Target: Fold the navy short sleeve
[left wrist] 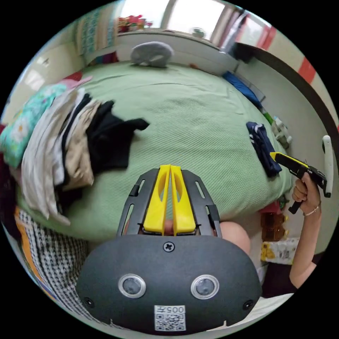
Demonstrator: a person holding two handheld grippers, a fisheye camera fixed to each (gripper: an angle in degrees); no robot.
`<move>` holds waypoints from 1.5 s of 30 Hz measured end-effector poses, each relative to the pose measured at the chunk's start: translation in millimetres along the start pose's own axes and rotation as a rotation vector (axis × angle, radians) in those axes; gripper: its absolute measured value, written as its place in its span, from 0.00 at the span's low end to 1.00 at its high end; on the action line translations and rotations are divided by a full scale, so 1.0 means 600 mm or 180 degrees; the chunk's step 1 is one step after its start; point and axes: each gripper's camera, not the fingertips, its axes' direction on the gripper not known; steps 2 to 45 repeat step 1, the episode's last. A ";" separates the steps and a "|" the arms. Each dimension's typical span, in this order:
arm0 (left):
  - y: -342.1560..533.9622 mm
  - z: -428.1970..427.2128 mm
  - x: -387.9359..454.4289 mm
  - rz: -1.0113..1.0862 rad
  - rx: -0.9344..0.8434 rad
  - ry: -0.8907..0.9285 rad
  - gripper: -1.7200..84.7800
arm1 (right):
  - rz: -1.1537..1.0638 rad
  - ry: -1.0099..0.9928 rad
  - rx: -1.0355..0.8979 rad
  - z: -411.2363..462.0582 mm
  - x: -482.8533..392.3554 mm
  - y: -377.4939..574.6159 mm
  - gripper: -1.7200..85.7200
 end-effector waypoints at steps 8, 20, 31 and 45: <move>0.017 -0.013 -0.025 -0.0078 0.0025 -0.0018 0.02 | -0.0122 -0.0075 0.0030 -0.006 -0.034 -0.007 0.01; 0.017 -0.013 -0.025 -0.0078 0.0025 -0.0018 0.02 | -0.0122 -0.0075 0.0030 -0.006 -0.034 -0.007 0.01; 0.017 -0.013 -0.025 -0.0078 0.0025 -0.0018 0.02 | -0.0122 -0.0075 0.0030 -0.006 -0.034 -0.007 0.01; 0.017 -0.013 -0.025 -0.0078 0.0025 -0.0018 0.02 | -0.0122 -0.0075 0.0030 -0.006 -0.034 -0.007 0.01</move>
